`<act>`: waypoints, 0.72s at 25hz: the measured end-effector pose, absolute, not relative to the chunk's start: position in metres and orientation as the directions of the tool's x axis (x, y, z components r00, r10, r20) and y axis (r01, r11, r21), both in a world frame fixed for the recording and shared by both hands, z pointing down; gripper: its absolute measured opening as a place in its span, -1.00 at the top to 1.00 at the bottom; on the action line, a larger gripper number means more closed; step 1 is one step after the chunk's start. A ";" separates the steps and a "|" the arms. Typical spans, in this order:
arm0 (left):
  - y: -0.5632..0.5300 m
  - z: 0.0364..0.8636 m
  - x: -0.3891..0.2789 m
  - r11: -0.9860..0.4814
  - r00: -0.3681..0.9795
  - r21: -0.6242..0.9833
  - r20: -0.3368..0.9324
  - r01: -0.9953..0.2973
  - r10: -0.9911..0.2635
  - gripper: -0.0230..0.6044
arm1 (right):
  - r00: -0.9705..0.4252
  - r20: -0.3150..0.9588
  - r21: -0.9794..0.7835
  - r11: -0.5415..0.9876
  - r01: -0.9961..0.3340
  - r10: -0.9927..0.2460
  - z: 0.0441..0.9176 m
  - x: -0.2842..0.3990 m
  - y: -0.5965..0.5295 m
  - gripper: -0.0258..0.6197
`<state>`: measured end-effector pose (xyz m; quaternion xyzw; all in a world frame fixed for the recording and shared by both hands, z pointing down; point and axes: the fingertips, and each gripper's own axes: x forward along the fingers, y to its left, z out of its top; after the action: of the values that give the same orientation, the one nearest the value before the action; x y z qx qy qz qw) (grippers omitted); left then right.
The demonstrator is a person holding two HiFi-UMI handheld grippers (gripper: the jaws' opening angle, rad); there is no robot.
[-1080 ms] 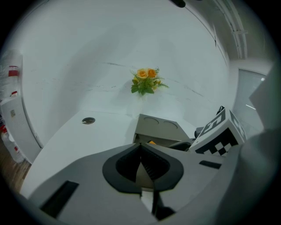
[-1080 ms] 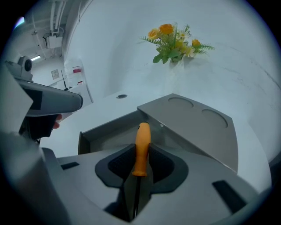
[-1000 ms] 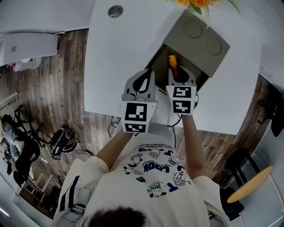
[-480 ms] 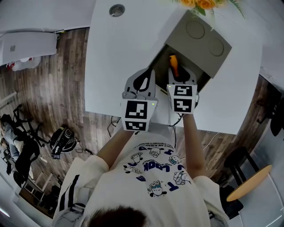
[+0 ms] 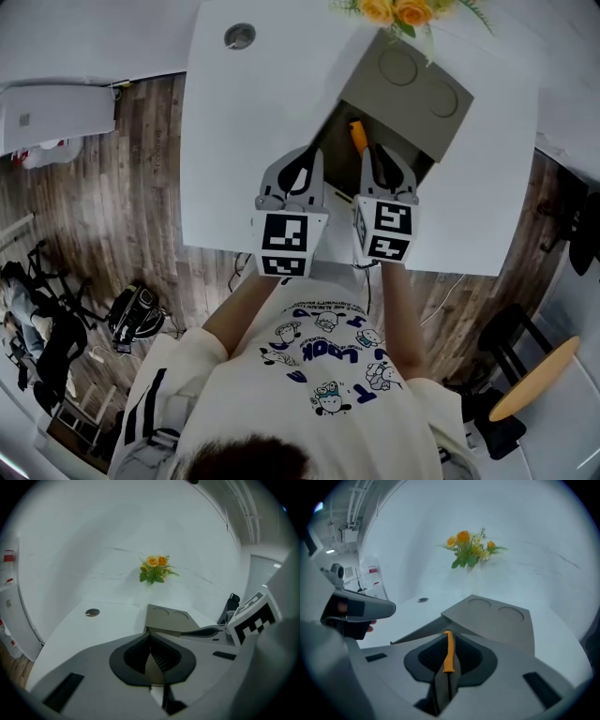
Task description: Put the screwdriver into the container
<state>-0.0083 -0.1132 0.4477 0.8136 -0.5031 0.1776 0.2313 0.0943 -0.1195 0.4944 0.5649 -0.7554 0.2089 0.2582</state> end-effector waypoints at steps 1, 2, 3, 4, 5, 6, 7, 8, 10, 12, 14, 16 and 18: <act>-0.114 0.446 -0.007 -0.398 0.439 0.195 0.517 -0.896 -0.735 0.88 | -0.220 0.604 -0.028 0.255 -0.966 -0.766 0.486 0.096 -0.119 0.72; -0.114 0.444 -0.006 -0.409 0.447 0.194 0.512 -0.892 -0.734 0.88 | -0.207 0.583 -0.026 0.237 -0.971 -0.786 0.478 0.098 -0.118 0.74; -0.114 0.441 -0.004 -0.419 0.455 0.192 0.505 -0.887 -0.733 0.88 | -0.192 0.563 -0.018 0.221 -0.975 -0.804 0.471 0.101 -0.116 0.76; -0.114 0.438 -0.003 -0.428 0.463 0.191 0.498 -0.884 -0.733 0.88 | -0.177 0.545 -0.007 0.206 -0.978 -0.820 0.464 0.103 -0.114 0.76; -0.114 0.435 -0.002 -0.435 0.468 0.189 0.491 -0.880 -0.734 0.88 | -0.162 0.529 0.004 0.193 -0.981 -0.833 0.459 0.105 -0.112 0.77; -0.113 0.432 -0.001 -0.443 0.473 0.185 0.484 -0.878 -0.736 0.88 | -0.148 0.515 0.014 0.181 -0.983 -0.844 0.454 0.106 -0.108 0.77; -0.113 0.429 0.000 -0.450 0.478 0.180 0.476 -0.875 -0.738 0.88 | -0.138 0.501 0.019 0.170 -0.985 -0.855 0.450 0.108 -0.105 0.78; -0.112 0.426 0.002 -0.458 0.483 0.174 0.468 -0.872 -0.740 0.88 | -0.130 0.486 0.018 0.158 -0.987 -0.864 0.445 0.109 -0.101 0.78; -0.111 0.420 0.005 -0.476 0.495 0.164 0.450 -0.864 -0.743 0.88 | -0.115 0.459 0.013 0.136 -0.991 -0.881 0.437 0.111 -0.095 0.78; -0.110 0.414 0.009 -0.492 0.508 0.158 0.430 -0.856 -0.746 0.88 | -0.105 0.432 0.013 0.122 -0.992 -0.896 0.429 0.112 -0.091 0.78; -0.109 0.407 0.012 -0.508 0.520 0.148 0.406 -0.849 -0.752 0.88 | -0.104 0.401 0.013 0.119 -0.993 -0.910 0.421 0.111 -0.086 0.78; -0.106 0.400 0.017 -0.525 0.532 0.132 0.380 -0.841 -0.757 0.88 | -0.105 0.369 0.013 0.118 -0.993 -0.923 0.414 0.111 -0.081 0.78; -0.103 0.395 0.020 -0.539 0.544 0.123 0.358 -0.833 -0.759 0.88 | -0.100 0.341 0.017 0.112 -0.994 -0.935 0.407 0.112 -0.077 0.78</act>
<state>0.0203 -0.1027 0.3948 0.8673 -0.4588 0.1321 0.1407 0.1122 -0.0768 0.4073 0.6573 -0.7335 0.1093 0.1345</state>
